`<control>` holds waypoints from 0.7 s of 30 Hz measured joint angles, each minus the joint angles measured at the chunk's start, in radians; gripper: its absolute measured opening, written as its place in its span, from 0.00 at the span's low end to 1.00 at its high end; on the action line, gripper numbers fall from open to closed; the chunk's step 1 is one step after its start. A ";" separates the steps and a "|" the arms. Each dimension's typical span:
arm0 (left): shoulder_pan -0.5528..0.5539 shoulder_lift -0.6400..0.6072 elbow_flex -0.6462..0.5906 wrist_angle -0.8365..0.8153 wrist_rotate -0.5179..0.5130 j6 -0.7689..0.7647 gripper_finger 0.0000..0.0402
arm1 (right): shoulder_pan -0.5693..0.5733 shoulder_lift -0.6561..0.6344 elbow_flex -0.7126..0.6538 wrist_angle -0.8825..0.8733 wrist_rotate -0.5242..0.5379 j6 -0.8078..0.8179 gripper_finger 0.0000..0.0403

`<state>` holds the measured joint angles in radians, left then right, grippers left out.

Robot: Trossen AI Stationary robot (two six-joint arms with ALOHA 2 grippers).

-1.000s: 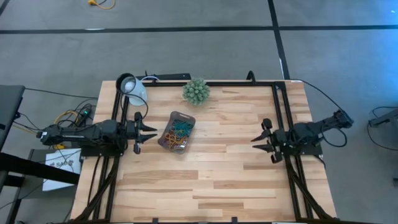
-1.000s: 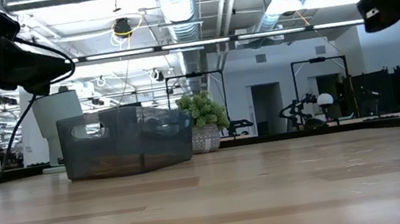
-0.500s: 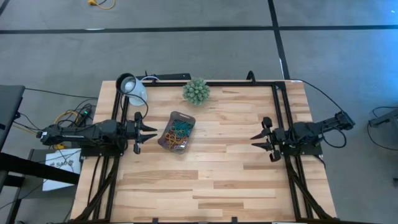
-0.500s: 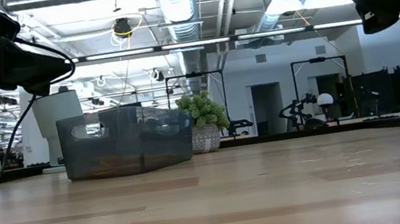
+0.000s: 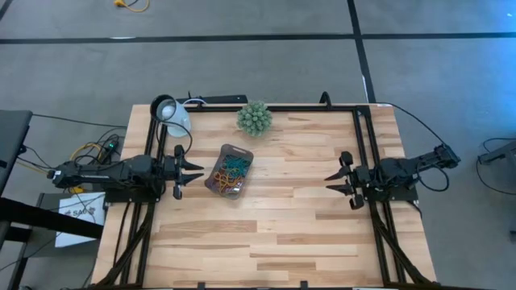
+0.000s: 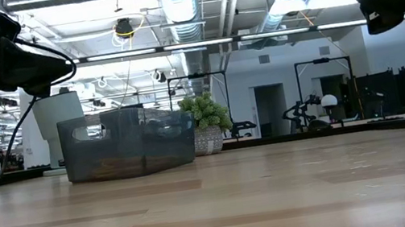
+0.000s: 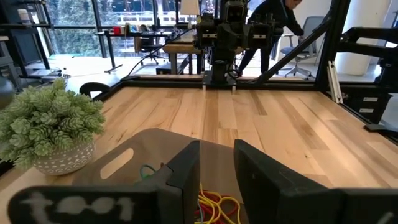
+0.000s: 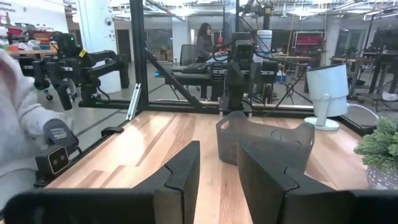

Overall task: Pick and place items into bin
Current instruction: Return to Home Position

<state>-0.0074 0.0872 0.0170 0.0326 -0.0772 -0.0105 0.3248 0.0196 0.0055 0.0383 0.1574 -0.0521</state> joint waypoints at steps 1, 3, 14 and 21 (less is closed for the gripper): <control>0.000 0.000 0.000 0.000 0.000 0.000 0.22 | 0.000 0.000 0.000 0.000 0.000 0.000 0.25; 0.000 0.000 0.000 0.000 0.000 0.008 0.22 | 0.000 0.000 0.000 0.000 0.000 0.000 0.25; 0.000 0.000 0.000 0.000 -0.001 0.008 0.22 | 0.000 0.000 0.000 0.000 0.000 0.000 0.25; 0.000 0.000 0.000 0.000 -0.001 0.010 0.22 | 0.000 0.000 0.000 0.000 0.000 0.000 0.25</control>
<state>-0.0074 0.0872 0.0170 0.0330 -0.0780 -0.0006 0.3248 0.0196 0.0051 0.0383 0.1577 -0.0518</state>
